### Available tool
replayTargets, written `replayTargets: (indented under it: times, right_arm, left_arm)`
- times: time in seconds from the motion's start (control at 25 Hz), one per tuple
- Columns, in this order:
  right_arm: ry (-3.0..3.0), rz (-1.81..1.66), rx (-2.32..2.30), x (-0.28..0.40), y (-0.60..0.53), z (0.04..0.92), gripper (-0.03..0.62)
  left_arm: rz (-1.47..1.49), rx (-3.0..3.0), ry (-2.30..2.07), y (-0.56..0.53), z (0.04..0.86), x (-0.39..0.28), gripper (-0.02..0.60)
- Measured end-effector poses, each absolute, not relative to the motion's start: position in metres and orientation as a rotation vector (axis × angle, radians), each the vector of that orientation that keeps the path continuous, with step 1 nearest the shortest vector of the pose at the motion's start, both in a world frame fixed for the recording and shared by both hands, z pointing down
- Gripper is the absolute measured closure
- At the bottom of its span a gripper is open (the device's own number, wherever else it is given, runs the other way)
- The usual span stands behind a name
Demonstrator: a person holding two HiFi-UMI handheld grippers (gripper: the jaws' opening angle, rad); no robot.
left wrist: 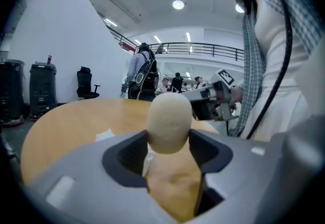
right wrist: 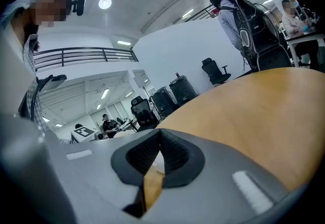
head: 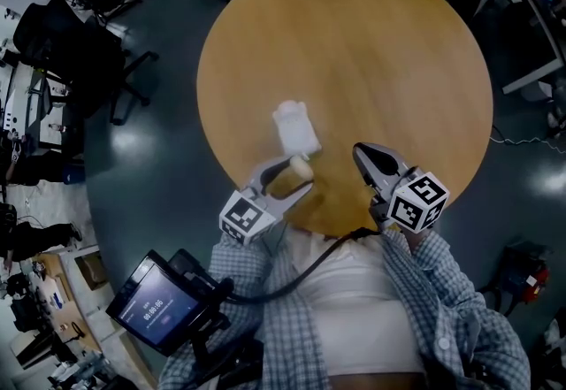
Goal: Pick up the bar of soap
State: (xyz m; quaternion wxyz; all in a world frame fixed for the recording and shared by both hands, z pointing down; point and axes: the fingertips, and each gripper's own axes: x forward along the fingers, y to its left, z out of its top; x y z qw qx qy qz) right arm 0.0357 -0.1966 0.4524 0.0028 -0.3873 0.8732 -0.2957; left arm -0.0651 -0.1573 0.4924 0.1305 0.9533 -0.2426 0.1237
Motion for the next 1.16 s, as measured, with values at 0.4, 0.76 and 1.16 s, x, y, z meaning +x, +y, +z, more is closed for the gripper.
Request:
replayTargets:
  times: [0.4, 0.76, 1.16]
  right_arm:
    - [2.819, -0.873, -1.195, 0.028, -0.189, 0.454, 0.591]
    - [2.846, -0.866, -1.176, 0.022, -0.191, 0.454, 0.591]
    - [2.849, -0.875, -1.177, 0.026, -0.191, 0.457, 0.591]
  left_arm:
    - [0.371, 2.787, -0.704, -0.156, 0.489, -0.065, 0.327]
    - [0.410, 2.770, -0.716, -0.159, 0.488, -0.069, 0.327]
    - [0.406, 2.783, -0.727, -0.159, 0.495, -0.069, 0.327]
